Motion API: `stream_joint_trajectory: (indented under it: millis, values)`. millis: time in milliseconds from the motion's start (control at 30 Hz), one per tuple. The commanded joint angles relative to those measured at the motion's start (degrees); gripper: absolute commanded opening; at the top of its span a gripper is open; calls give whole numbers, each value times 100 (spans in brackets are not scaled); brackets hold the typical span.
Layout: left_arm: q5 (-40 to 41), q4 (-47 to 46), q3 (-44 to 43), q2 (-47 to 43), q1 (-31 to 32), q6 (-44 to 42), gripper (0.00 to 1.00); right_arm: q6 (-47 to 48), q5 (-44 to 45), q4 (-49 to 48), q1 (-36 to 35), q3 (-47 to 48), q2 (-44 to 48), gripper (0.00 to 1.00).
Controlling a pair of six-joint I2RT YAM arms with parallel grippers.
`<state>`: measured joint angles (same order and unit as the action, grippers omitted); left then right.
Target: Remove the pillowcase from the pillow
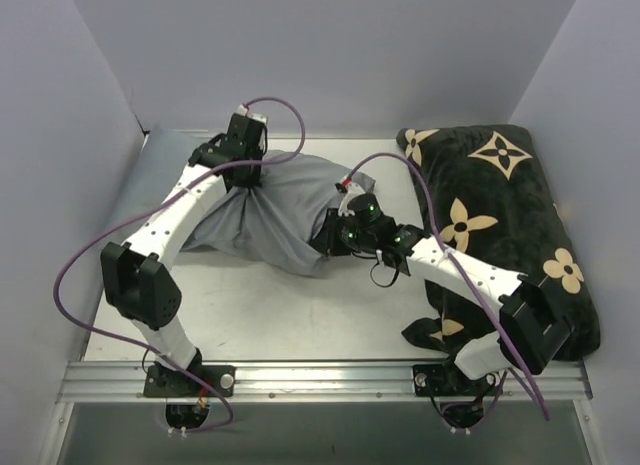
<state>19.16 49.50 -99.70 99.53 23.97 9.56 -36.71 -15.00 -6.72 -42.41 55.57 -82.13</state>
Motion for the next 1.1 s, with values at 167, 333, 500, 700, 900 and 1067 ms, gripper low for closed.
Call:
stream_joint_trajectory:
  millis: [167,333,500,700,900,1067]
  values:
    - [-298,-731,1655,-1566,152,477,23,58,489,-84,-153,-599,521,55]
    - [-527,-731,1726,-2462,467,318,64,191,1393,486,-188,-749,1610,78]
    - [-256,-696,1226,-2500,1100,414,82,-55,2475,892,187,-1092,2490,85]
    - [823,-739,224,-1359,2287,485,83,-355,1818,980,1506,-1338,2228,79]
    - [1520,-661,-1120,590,2963,73,85,-512,1246,857,2175,-1400,1771,69]
    - [2065,-344,-1973,1499,3298,-209,87,-644,658,743,2939,-1750,1849,69]
